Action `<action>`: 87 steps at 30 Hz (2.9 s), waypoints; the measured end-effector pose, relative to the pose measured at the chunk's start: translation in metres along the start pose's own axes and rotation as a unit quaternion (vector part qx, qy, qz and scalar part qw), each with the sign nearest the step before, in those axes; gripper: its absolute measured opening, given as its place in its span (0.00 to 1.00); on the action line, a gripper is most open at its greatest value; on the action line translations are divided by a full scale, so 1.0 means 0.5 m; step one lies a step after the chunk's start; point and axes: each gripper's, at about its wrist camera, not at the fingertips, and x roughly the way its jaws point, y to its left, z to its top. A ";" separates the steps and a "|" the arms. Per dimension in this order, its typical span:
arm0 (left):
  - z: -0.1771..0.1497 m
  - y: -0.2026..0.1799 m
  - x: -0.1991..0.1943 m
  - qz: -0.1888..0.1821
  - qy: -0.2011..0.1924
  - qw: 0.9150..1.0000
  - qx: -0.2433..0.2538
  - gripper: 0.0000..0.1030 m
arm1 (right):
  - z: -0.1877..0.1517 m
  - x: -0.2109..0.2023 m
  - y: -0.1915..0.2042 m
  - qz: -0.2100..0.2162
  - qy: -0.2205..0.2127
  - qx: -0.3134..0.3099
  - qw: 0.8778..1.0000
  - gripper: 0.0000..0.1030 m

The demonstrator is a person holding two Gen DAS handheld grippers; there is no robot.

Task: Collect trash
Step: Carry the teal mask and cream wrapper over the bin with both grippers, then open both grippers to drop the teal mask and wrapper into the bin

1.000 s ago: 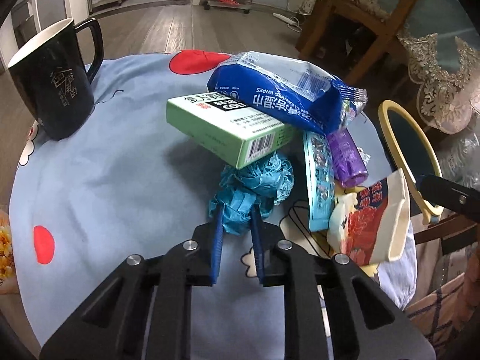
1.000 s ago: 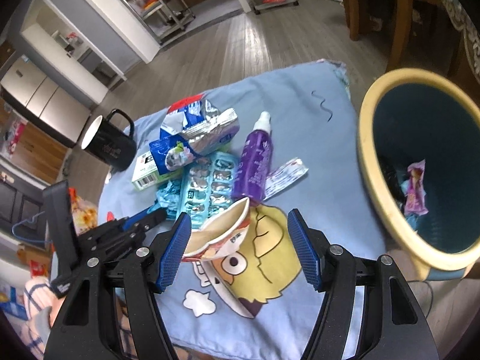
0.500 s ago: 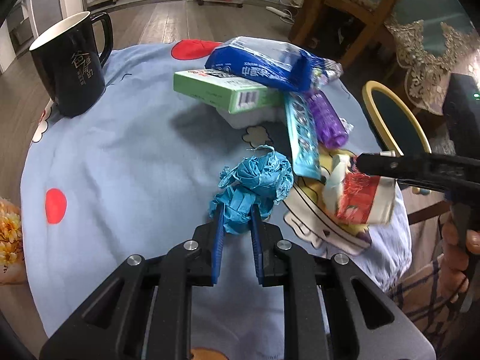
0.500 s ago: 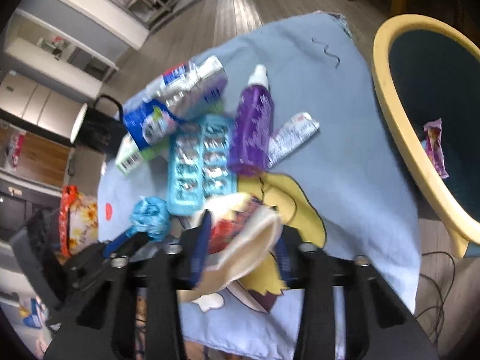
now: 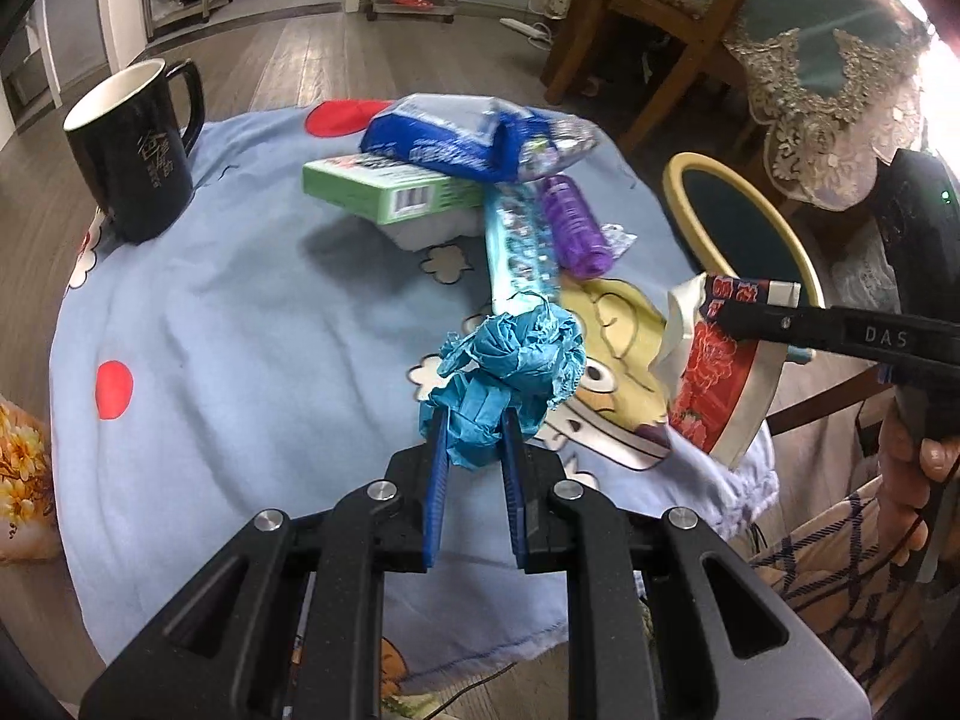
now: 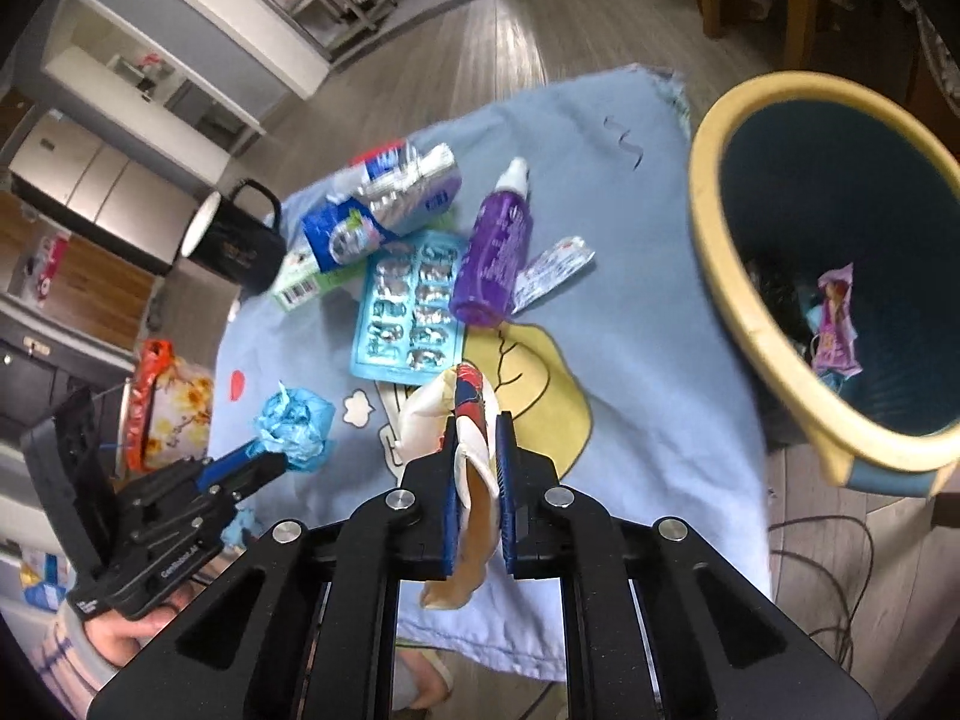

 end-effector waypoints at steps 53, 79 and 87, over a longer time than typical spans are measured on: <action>0.225 -0.492 0.227 -0.048 0.024 0.984 0.170 0.16 | -0.011 -0.243 -0.305 -0.103 -0.217 0.186 0.953 0.12; 0.144 -0.302 0.119 -0.068 -0.003 0.991 0.114 0.42 | 0.034 -0.171 -0.326 -0.144 -0.203 0.199 0.948 0.42; 0.101 -0.181 0.063 -0.036 -0.012 0.995 0.087 0.42 | 0.045 -0.155 -0.271 -0.135 -0.195 0.164 0.957 0.50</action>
